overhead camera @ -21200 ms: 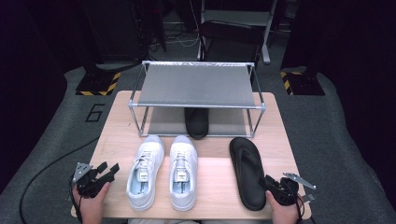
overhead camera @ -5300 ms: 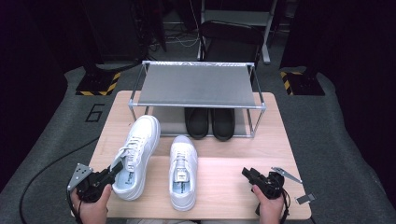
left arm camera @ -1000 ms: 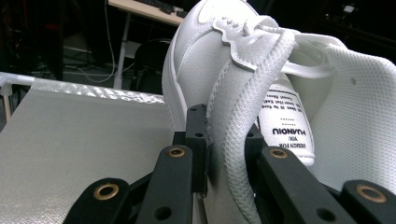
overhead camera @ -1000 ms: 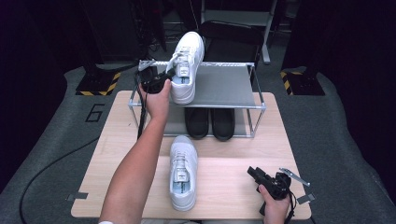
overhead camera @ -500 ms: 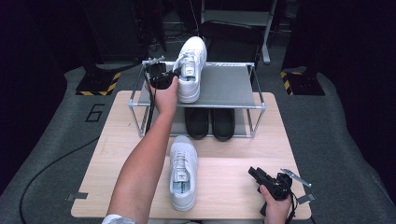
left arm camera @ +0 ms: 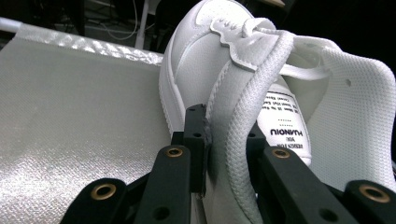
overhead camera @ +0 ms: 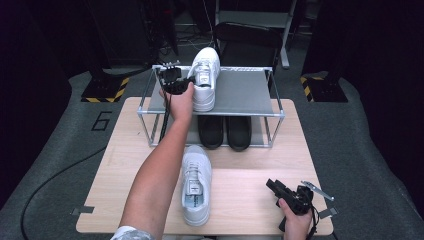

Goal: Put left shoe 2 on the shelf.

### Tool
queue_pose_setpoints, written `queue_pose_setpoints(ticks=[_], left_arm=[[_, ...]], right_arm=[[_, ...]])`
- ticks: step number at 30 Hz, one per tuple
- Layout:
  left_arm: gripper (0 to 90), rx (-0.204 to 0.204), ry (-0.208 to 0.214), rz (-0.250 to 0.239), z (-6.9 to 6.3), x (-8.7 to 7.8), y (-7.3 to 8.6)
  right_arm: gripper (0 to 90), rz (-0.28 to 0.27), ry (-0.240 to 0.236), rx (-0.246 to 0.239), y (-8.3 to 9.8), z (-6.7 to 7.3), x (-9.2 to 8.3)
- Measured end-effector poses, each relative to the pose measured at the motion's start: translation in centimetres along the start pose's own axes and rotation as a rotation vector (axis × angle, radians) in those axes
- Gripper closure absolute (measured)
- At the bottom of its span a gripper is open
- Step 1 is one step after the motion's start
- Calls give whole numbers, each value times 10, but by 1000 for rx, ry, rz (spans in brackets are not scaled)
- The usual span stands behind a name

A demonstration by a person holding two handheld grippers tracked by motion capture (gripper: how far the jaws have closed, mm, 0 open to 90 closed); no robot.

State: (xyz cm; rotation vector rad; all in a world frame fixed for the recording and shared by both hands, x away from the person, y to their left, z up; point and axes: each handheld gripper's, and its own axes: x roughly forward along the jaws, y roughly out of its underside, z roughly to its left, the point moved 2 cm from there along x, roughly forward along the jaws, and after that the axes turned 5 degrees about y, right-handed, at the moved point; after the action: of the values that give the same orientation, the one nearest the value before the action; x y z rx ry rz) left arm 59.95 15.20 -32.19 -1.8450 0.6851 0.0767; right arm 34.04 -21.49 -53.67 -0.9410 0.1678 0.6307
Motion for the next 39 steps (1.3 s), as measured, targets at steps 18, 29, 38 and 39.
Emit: queue_pose_setpoints(ticks=[18, 29, 38, 39], left_arm=[[741, -24, 6, 82, 1, 11, -4], [582, -13, 56, 96, 9, 12, -3], [473, 38, 74, 121, 16, 13, -6], [464, 39, 81, 128, 17, 13, -7]], right_arm=[[500, 9, -7, 9, 0, 0, 0], [499, 7, -12, 3, 0, 1, 1], [498, 8, -13, 3, 1, 1, 2], [498, 12, -15, 6, 1, 1, 1]])
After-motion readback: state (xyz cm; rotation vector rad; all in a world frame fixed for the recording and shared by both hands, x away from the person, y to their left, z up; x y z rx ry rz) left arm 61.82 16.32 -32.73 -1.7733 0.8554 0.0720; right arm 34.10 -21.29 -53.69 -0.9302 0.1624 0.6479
